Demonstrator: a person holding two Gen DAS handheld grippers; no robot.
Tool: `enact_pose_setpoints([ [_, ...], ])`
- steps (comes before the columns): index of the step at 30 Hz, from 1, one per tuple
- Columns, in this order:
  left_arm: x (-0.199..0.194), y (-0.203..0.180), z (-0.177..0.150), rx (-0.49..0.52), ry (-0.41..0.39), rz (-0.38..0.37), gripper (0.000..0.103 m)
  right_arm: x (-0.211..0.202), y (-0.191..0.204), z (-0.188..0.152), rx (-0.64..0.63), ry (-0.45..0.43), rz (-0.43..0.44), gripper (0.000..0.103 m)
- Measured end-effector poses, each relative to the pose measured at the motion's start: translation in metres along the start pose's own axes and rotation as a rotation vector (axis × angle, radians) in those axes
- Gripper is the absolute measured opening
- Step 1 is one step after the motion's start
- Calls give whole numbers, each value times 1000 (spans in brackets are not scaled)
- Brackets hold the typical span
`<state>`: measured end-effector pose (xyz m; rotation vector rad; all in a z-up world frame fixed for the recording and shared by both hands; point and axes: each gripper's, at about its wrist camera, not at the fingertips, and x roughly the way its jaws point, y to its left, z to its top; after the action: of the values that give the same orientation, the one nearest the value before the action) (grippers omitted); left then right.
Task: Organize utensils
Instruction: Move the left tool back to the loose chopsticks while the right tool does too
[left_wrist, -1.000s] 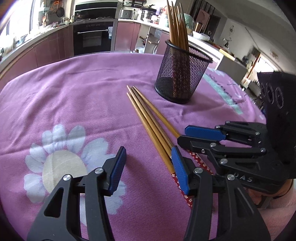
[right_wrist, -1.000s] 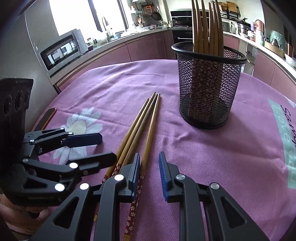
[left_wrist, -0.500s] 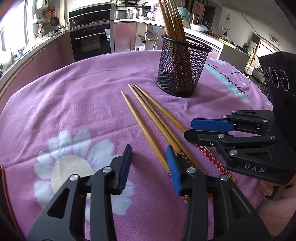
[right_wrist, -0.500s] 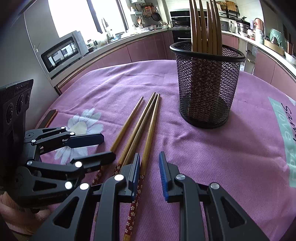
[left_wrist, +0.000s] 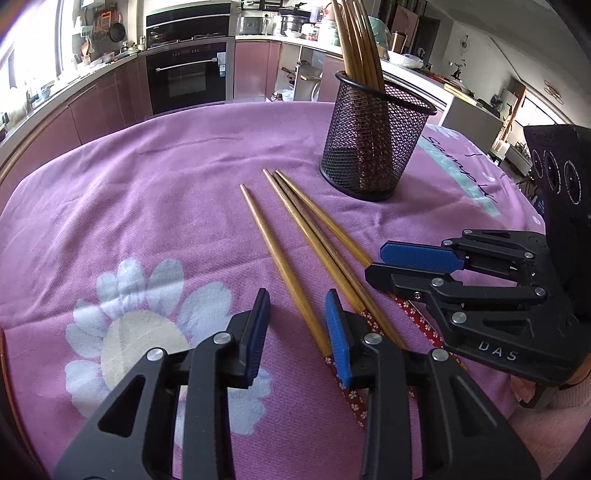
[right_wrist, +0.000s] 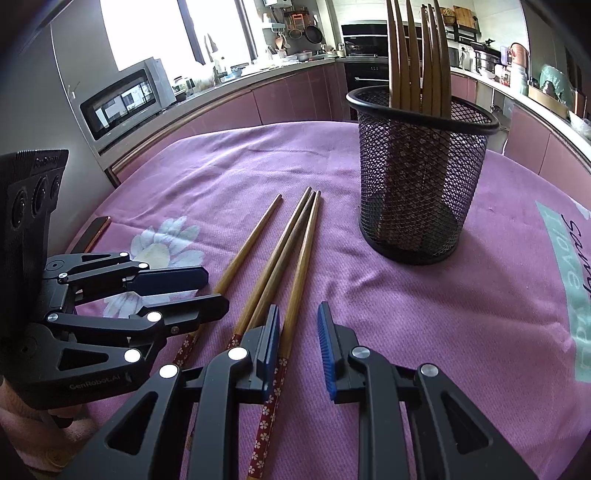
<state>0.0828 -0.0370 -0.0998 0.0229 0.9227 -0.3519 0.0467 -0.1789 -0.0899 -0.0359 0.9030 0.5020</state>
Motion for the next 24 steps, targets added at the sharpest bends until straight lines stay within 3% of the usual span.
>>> enact_pose_setpoints([
  [17, 5, 4, 7, -20, -3, 4, 25, 10, 6, 11, -20, 8, -20, 20],
  [24, 7, 4, 10, -32, -2, 11, 23, 12, 5, 11, -14, 8, -26, 15],
])
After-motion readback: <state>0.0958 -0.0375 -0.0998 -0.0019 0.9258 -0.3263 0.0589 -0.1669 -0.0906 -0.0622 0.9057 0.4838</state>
